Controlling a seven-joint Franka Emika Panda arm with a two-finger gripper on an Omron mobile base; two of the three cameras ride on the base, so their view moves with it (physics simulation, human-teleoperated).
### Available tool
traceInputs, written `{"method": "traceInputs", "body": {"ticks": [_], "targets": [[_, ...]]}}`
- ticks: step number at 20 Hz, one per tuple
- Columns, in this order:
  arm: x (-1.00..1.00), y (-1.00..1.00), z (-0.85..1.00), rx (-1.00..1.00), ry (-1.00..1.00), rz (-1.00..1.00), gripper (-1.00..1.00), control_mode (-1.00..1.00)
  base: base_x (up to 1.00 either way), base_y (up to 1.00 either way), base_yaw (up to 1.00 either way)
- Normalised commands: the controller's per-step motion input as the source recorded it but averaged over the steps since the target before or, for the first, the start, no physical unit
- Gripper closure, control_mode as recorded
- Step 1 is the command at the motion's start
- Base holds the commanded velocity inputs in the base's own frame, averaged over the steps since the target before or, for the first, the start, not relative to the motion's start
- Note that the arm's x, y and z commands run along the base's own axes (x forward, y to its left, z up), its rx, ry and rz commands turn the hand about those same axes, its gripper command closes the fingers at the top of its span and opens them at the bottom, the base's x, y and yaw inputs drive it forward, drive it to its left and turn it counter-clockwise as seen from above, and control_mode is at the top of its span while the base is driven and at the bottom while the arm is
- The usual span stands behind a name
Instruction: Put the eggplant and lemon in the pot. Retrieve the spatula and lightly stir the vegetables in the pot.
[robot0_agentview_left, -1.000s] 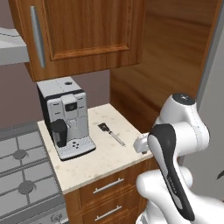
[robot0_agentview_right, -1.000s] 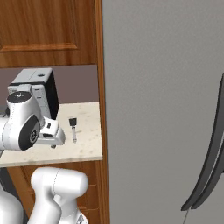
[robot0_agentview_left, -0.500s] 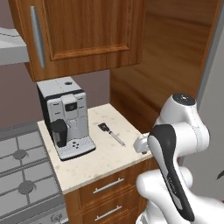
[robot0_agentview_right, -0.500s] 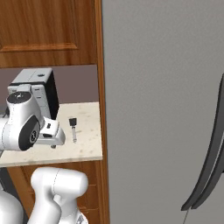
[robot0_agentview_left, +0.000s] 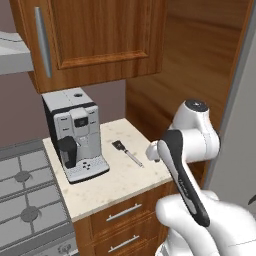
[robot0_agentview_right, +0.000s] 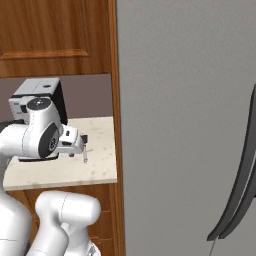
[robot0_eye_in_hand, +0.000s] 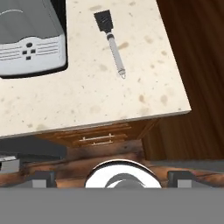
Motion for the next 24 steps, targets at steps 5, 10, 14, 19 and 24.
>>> {"method": "traceInputs", "body": {"ticks": [5, 10, 14, 19, 24], "targets": [[1.0, 0.01, -0.27, 0.0, 0.0, 0.0, -1.0, -1.0, 0.0, 0.0, 0.0], [0.74, 0.15, -0.51, 0.0, 0.0, 0.0, -1.0, -1.0, 0.0, 0.0, 0.0], [0.53, 0.16, -0.58, -0.02, -0.04, 0.0, -1.0, -1.0, 0.0, 0.0, 0.0], [0.47, 0.07, -0.33, -0.05, -0.01, 0.0, -1.0, -1.0, 0.0, 0.0, 0.0], [0.43, 0.05, -0.39, -0.04, 0.0, 0.03, -1.0, -1.0, 0.0, 0.0, 0.0]]}}
